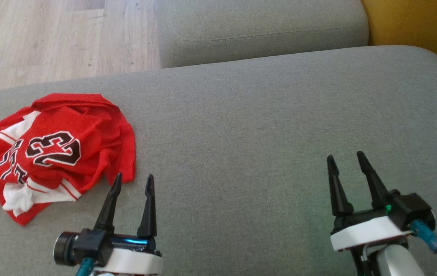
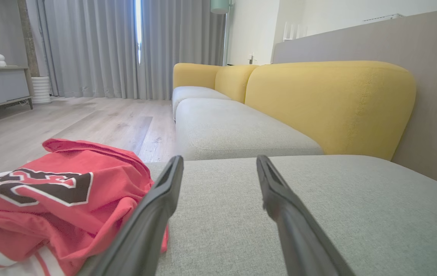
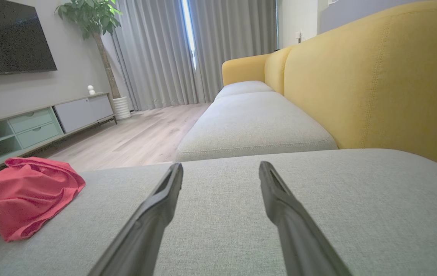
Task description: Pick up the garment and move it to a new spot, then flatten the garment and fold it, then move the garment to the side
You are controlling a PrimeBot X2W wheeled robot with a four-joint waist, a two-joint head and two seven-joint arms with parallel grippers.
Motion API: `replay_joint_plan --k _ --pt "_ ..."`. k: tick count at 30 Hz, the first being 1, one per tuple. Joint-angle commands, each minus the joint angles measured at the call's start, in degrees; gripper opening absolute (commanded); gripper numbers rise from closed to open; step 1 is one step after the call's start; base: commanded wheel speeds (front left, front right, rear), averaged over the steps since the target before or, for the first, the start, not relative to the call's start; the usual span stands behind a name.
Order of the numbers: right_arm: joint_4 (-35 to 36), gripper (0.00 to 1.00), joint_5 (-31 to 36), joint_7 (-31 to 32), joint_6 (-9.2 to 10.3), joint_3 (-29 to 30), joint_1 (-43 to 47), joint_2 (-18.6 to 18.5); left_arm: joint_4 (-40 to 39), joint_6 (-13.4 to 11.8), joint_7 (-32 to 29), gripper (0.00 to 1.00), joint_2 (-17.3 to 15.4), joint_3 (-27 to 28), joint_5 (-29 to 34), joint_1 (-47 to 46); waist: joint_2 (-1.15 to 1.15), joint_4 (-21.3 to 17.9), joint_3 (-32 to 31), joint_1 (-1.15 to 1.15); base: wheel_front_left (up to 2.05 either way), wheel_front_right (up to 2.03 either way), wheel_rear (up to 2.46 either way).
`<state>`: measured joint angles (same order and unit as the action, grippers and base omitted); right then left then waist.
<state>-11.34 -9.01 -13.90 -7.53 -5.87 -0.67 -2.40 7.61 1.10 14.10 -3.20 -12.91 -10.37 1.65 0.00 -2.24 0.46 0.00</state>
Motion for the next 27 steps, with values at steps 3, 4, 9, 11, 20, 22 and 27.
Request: replay_joint_plan --k 3,4,9,11,20,22,27 --pt "0.92 1.0 2.15 -1.1 0.04 -2.11 -2.54 -0.48 -1.16 0.3 0.9 1.0 0.28 1.59 1.74 -2.34 0.0 0.09 0.0 0.0 0.0 0.0 0.0" --pt "0.76 1.0 2.22 -1.1 0.04 -2.15 -2.57 -0.48 -1.15 0.16 0.9 1.0 0.29 1.62 1.51 -2.42 0.0 0.12 -0.01 0.0 0.0 0.0 0.0" --pt "0.48 1.0 1.78 -1.1 0.04 -2.02 -2.79 -0.48 -1.38 -0.17 0.9 1.0 0.31 1.32 0.68 -2.62 0.0 0.35 0.06 0.0 0.0 0.0 0.0" --pt "0.45 1.0 1.29 -1.1 0.04 -1.86 -2.82 -0.48 -1.47 -0.19 0.9 1.0 0.31 1.31 0.36 -2.56 0.0 0.46 0.06 0.0 0.0 0.0 0.0" --pt "-0.04 1.0 -1.1 -1.1 0.04 -2.36 -2.4 -0.48 -1.44 -0.31 0.9 1.0 0.32 1.78 -0.63 -2.4 0.0 2.04 -0.4 0.0 0.0 0.0 0.0" --pt "-0.15 1.0 -1.49 -1.1 0.04 -2.56 -2.2 -0.48 -1.36 -0.36 0.9 1.0 0.32 2.14 -0.58 -2.36 0.0 3.09 -0.69 0.0 0.0 0.0 0.0" --pt "-0.45 1.0 -2.09 -1.1 0.04 -3.32 -1.72 -0.48 -1.23 -0.55 0.9 1.0 0.32 3.0 -0.33 -2.06 0.0 5.85 -1.37 0.0 0.0 0.0 0.0"
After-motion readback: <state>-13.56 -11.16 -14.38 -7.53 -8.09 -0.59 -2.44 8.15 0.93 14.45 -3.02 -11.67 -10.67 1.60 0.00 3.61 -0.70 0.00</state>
